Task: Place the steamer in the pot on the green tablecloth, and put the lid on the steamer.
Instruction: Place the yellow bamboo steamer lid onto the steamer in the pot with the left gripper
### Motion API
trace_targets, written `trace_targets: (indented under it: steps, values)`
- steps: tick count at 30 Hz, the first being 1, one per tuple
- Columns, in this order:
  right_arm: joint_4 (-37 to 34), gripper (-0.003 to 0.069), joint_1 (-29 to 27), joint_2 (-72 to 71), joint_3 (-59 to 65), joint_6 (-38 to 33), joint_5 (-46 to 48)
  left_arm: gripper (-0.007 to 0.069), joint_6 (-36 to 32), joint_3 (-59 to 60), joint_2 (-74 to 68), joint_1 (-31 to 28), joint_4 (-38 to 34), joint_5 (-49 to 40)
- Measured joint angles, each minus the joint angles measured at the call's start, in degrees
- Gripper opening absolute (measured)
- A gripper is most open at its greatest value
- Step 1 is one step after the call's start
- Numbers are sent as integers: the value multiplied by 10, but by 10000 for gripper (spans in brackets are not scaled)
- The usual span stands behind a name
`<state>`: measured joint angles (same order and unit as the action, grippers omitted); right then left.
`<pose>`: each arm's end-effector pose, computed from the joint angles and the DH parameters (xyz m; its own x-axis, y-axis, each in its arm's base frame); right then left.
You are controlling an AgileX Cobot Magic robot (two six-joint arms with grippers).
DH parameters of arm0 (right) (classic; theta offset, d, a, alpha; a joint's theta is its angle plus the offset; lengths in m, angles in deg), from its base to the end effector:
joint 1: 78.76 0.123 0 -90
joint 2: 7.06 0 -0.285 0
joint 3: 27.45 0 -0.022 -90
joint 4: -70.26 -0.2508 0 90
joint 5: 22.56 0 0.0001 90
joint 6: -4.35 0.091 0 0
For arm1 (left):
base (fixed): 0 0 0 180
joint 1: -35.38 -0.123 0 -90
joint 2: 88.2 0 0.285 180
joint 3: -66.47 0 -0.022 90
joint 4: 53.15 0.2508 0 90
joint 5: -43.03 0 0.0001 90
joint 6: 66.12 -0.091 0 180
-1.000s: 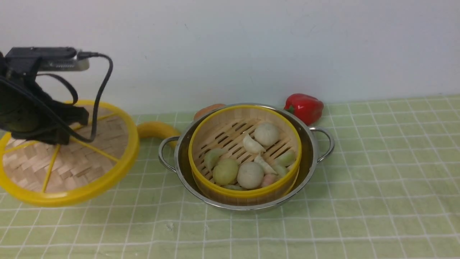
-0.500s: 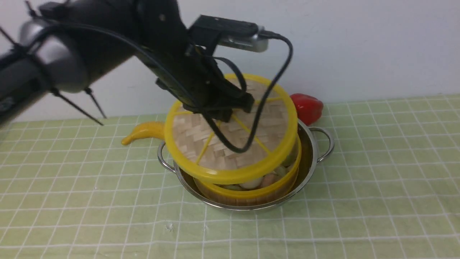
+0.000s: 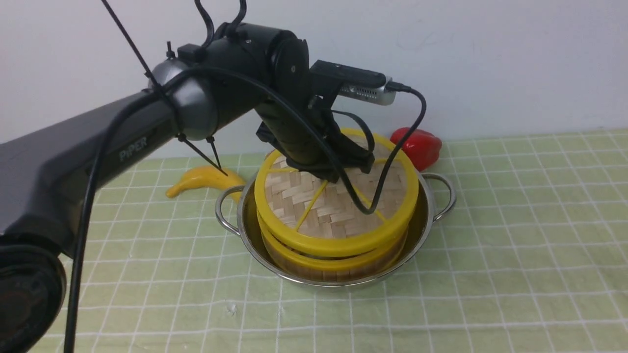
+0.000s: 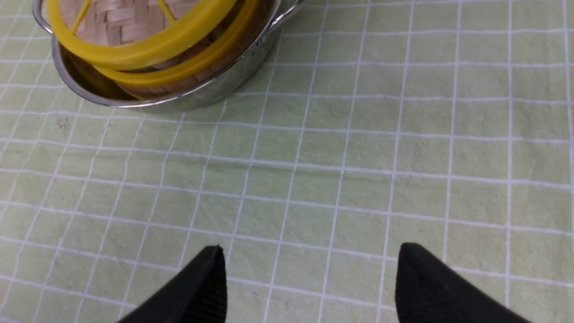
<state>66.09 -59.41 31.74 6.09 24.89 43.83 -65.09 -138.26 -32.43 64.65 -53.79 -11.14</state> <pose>0.0641 0.0289 0.3304 -0.7966 0.1200 -0.5924 -0.0766 0.9521 0.2960 0.3935 -0.2215 0.2573 -0.7936 0.4167 -0.4432 0.4731 0.8808 -0.0190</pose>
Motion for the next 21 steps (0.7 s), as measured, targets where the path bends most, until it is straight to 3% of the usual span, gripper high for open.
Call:
trace_targets:
  steps: [21]
  values:
    - [0,491,0,0,0,0,0,103,16,-5,-32,0,12,-1]
